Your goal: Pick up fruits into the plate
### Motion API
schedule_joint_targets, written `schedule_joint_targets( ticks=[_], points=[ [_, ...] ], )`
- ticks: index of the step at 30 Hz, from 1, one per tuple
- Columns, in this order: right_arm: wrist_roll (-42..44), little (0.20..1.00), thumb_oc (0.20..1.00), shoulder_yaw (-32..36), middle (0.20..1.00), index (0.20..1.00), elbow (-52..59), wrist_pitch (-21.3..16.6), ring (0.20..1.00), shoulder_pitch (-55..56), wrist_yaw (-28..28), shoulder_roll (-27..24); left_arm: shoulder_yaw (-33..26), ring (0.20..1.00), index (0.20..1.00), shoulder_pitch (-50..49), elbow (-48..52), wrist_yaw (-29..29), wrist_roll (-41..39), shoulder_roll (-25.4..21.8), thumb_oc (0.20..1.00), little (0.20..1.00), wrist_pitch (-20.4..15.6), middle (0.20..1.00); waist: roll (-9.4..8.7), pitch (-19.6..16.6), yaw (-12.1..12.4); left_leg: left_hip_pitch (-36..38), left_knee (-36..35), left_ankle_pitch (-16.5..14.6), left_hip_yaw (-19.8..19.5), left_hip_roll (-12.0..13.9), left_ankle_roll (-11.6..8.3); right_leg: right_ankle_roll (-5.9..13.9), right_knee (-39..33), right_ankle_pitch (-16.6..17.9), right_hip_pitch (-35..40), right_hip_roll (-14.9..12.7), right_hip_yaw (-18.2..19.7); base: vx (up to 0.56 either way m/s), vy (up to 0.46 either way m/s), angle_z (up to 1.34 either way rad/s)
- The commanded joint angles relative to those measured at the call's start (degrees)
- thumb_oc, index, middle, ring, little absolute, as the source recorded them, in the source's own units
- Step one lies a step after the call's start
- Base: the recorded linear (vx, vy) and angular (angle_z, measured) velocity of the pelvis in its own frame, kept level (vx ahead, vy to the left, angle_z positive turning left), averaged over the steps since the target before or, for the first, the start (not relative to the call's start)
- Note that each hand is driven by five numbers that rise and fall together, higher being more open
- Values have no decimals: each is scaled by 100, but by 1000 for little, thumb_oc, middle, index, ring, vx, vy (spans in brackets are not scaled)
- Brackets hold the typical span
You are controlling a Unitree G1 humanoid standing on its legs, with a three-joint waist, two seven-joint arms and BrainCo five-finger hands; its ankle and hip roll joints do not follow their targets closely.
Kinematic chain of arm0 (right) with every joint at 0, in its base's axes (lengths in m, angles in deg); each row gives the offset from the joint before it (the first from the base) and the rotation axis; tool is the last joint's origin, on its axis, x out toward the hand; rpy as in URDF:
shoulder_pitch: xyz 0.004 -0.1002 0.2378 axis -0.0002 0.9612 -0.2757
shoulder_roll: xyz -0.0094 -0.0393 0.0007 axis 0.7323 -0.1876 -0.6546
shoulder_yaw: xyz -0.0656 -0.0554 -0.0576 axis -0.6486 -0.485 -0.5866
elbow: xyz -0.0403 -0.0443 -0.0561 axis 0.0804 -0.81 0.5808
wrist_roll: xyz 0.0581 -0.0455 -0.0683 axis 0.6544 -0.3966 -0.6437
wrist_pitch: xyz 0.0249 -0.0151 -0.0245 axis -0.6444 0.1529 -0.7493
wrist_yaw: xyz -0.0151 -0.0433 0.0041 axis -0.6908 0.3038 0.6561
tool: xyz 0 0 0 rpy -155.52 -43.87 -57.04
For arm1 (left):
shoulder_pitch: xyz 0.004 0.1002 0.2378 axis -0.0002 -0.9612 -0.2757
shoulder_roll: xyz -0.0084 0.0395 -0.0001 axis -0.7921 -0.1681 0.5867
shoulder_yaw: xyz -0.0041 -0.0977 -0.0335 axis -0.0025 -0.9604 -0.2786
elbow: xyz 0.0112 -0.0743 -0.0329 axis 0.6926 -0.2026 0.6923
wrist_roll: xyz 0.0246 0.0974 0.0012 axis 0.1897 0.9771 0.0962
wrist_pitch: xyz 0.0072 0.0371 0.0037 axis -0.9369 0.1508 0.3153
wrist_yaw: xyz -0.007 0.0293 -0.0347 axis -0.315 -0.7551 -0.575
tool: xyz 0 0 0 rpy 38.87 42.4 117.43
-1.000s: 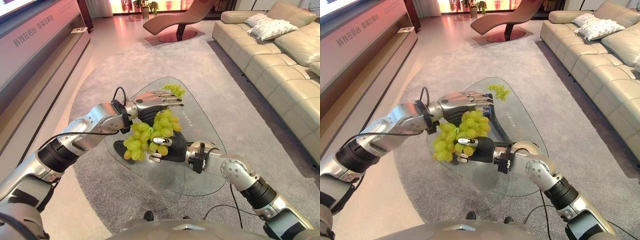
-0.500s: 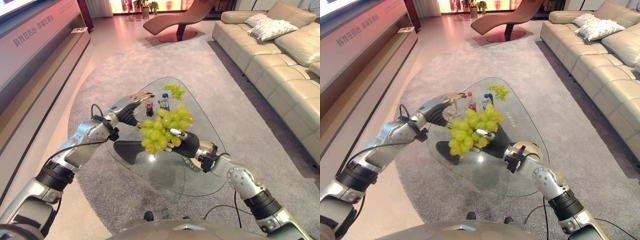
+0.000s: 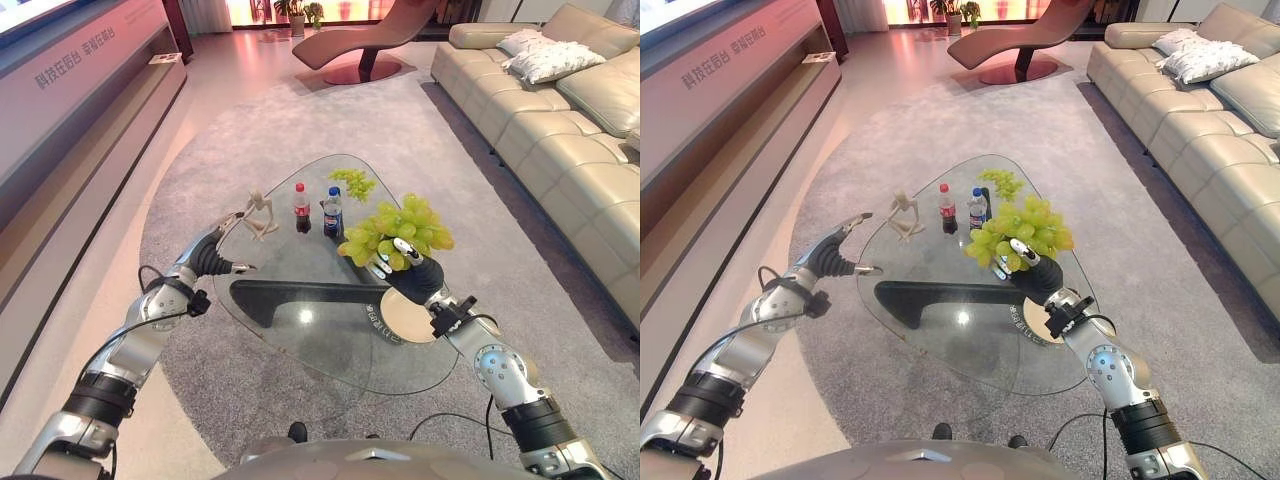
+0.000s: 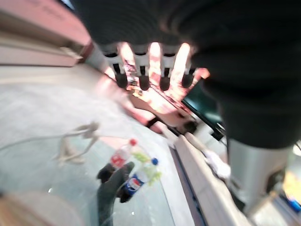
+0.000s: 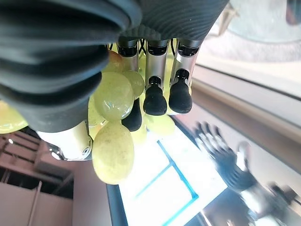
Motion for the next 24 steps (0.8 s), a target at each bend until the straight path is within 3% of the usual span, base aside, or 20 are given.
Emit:
schedule_joint_targets(
  ticks=[1, 9, 14, 15, 17, 24],
  points=[
    [-179, 200, 200, 475, 200, 200, 234, -669, 200, -266, -121, 177, -437, 1000, 1000, 90, -352, -330, -439, -58, 1000, 1000, -238, 1000, -92, 144, -28, 523, 142, -772, 400, 145, -9, 356, 92, -233, 219, -387, -150, 0, 0, 0],
    [-669, 200, 200, 824, 200, 200, -278, -1064, 200, -157, 112, 28, -572, 1000, 1000, -400, -896, -489, -871, 254, 1000, 1000, -276, 1000, -54, 425, -58, 368, 229, -801, 402, 170, -33, 355, 126, -245, 59, -404, -87, -5, -3, 0],
    [-791, 200, 200, 885, 200, 200, -937, -1486, 200, -609, 468, -266, -117, 1000, 1000, -173, -1636, -839, -1367, 607, 1000, 1000, -509, 1000, 25, 936, -75, -130, 435, -757, 329, 162, -59, 335, 253, -177, -418, -428, -10, -143, -24, 0],
    [-791, 200, 200, 885, 200, 200, -937, -1486, 200, -609, 468, -266, -117, 1000, 1000, -173, -1636, -839, -1367, 607, 1000, 1000, -509, 1000, 25, 936, -75, -130, 435, -757, 329, 162, -59, 335, 253, -177, -418, -428, -10, -163, -43, 6],
    [-819, 200, 200, 894, 200, 200, -1238, -1605, 200, -904, 636, -497, 150, 1000, 1000, -3, -1836, -950, -1622, 667, 1000, 1000, -545, 1000, 72, 1329, -88, -403, 534, -720, 259, 138, -55, 319, 349, -132, -694, -432, 34, -184, -59, 5],
    [-964, 200, 200, 775, 200, 200, -1890, -1851, 200, -1489, 800, -891, 556, 1000, 1000, 267, -2097, -1024, -1995, 668, 1000, 1000, -790, 1000, 183, 2054, -72, -972, 708, -589, 110, 95, -69, 255, 579, -61, -1255, -416, 44, -110, -53, 1]
  ],
)
